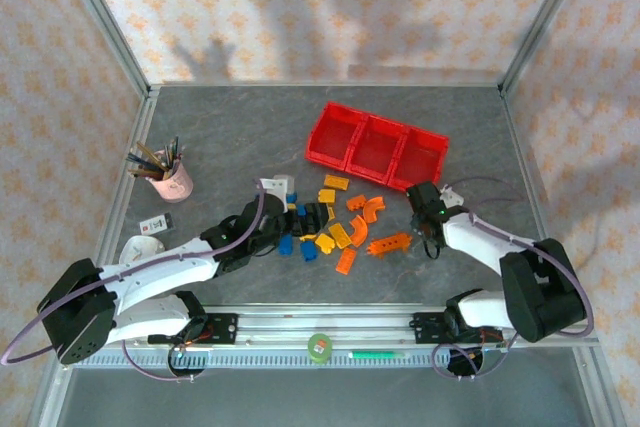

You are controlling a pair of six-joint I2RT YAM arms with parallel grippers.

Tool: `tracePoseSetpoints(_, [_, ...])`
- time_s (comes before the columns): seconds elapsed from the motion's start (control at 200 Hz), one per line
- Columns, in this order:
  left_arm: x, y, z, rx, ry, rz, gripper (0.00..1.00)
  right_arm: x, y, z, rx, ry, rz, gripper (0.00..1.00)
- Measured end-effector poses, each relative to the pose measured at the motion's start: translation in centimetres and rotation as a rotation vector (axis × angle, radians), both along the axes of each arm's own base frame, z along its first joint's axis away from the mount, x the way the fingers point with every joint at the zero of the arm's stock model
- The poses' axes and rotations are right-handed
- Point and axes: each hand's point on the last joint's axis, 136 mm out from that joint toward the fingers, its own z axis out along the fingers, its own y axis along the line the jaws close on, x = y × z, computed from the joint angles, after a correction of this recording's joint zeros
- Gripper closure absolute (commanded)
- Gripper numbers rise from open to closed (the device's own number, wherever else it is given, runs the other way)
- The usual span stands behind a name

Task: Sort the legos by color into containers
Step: Pick up the lego from the middle-right of the table, then place the lego in the container.

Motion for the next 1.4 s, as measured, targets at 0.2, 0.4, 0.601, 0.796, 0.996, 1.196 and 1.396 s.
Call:
tracePoseSetpoints(0.2, [0.4,0.9,2.1,-0.009,-0.043,0.047,0.01,2.2,2.7,4.6,0.023,-0.098,0.089,0.68])
tracePoseSetpoints(0.4, [0.8,1.8,3.5,0.011,-0.069,0.094,0.01,5.4,7.4,10.2,0.054,-0.214,0.215,0.68])
tracePoseSetpoints(0.601, [1.5,3.0,3.7,0.044,-0.066,0.139,0.01,10.5,12.8,12.7,0.083,-0.254,0.332,0.68])
tracePoseSetpoints(0.796, [3.1,4.9,4.0,0.048,-0.065,0.208,0.01,15.5,16.8,13.1,0.085,-0.271,0.418,0.68])
tracePoseSetpoints(0.996, [4.2,6.2,3.1,0.07,-0.045,0.251,0.01,20.0,19.8,12.6,0.064,-0.295,0.483,0.68])
tracePoseSetpoints(1.196, [4.6,6.3,2.5,0.078,-0.028,0.245,0.01,24.1,22.3,11.0,0.03,-0.297,0.523,0.61])
tracePoseSetpoints(1.396, [4.7,6.0,2.8,0.084,-0.036,0.231,0.01,25.1,22.8,9.8,-0.004,-0.267,0.557,0.44])
